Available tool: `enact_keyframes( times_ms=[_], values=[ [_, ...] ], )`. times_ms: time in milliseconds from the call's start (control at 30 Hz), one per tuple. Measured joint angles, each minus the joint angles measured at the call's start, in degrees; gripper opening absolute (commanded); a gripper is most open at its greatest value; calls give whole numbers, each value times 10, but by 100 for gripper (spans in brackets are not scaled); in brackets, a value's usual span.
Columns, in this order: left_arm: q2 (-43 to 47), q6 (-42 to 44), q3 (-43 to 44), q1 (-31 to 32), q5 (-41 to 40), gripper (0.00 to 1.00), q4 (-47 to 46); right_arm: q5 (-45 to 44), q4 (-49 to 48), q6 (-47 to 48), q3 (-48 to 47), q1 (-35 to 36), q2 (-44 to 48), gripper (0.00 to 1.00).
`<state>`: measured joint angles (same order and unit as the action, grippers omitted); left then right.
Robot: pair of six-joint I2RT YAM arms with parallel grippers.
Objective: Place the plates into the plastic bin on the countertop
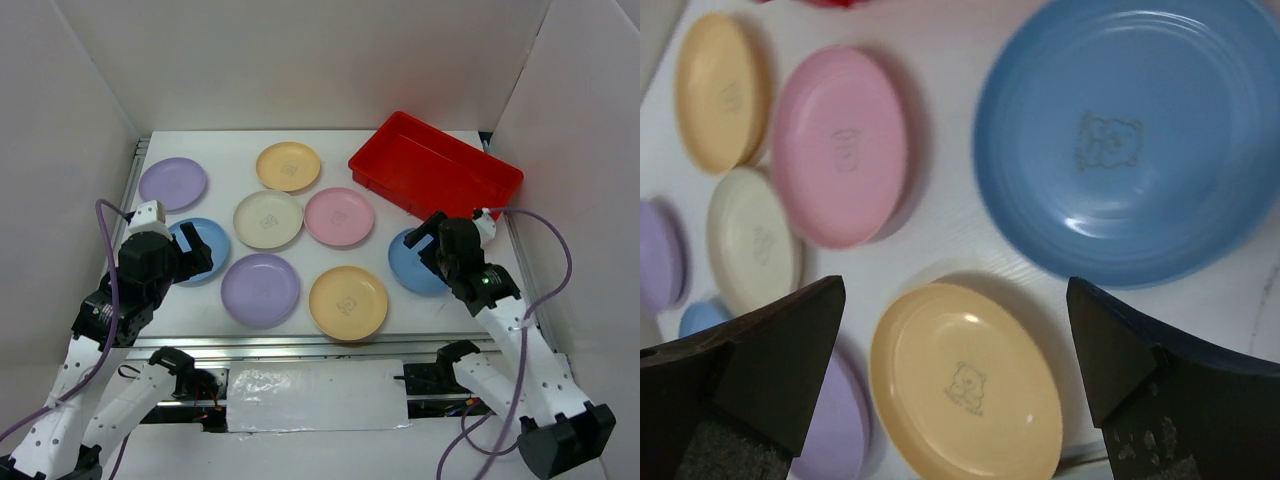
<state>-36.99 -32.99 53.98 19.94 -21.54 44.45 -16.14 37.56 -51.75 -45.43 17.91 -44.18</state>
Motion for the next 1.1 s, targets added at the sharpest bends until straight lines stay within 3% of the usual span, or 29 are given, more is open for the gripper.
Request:
enact_keyframes(
  times_ms=[300,633,1100],
  values=[
    [12,1,0,0,6,99,-3,-14,-37,-132,130,-108,-33,97],
    [12,2,0,0,9,99,-9,25,-119,-171,210,-192,-85,94],
    [17,2,-1,0,9,99,-12,68,-215,-148,249,-222,-144,46]
  ],
)
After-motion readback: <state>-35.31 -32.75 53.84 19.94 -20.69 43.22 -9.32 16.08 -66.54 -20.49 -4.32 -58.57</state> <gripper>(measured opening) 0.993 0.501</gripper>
